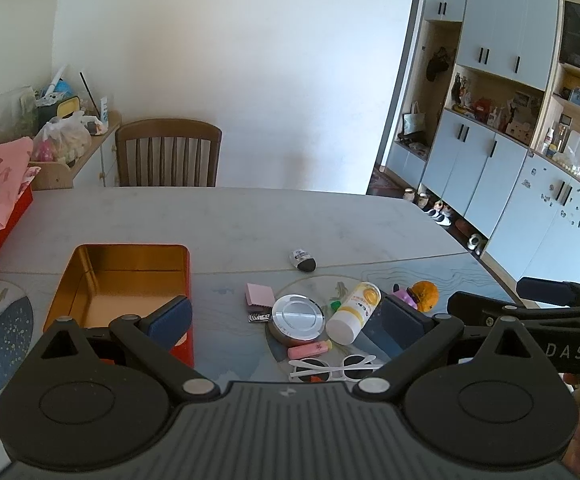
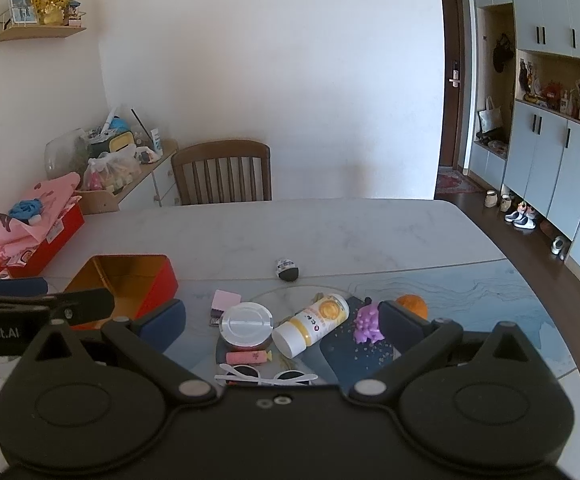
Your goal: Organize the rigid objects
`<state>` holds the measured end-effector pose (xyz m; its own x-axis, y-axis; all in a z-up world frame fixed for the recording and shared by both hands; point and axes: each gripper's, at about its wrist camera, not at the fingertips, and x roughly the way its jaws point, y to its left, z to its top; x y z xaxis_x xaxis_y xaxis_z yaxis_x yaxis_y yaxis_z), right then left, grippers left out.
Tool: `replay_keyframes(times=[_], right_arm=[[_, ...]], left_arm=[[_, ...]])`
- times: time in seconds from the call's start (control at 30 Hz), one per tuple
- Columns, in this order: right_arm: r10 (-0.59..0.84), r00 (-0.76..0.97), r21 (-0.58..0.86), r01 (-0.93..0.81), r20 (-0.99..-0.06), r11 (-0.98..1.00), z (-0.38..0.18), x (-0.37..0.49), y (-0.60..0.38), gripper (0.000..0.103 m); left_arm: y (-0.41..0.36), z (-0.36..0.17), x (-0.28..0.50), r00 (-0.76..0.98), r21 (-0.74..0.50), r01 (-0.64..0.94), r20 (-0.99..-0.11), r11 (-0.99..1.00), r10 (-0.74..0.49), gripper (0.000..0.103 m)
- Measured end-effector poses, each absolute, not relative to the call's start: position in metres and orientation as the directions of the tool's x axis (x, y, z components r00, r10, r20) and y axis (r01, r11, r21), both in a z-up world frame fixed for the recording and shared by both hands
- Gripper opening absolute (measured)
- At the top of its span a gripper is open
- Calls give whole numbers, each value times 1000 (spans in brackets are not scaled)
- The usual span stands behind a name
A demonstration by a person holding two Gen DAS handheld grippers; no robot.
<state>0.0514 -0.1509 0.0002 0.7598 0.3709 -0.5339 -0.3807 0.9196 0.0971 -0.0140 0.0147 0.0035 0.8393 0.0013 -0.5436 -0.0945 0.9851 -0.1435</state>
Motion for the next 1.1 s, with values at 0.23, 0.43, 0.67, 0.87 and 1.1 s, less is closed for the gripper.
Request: replay_keyframes(times=[0.23,0.43,0.67,0.87,1.1], right_arm=[[369,766,93,-379,-526,921,3,52,-152,103],[367,768,98,-374,-525,922,2,54,-155,103],[369,757,105,-374,-539,921,-2,67,-162,103],[380,735,121,-381,-561,917,-11,87,-174,103],[389,704,145,-381,-594,913,-22,117,-194,103]], left_arm=[[13,4,-14,842,-145,-89,-539,985,-3,101],[12,7,-11,840,-141,-85,-543,986,-5,101],[4,5,5,829,-135,-88,-559,987,-3,101],[-8,-2,24,815,-137,-98,-580,986,0,101],[-22,-15,43,782,-149,-123,-623,981,3,101]])
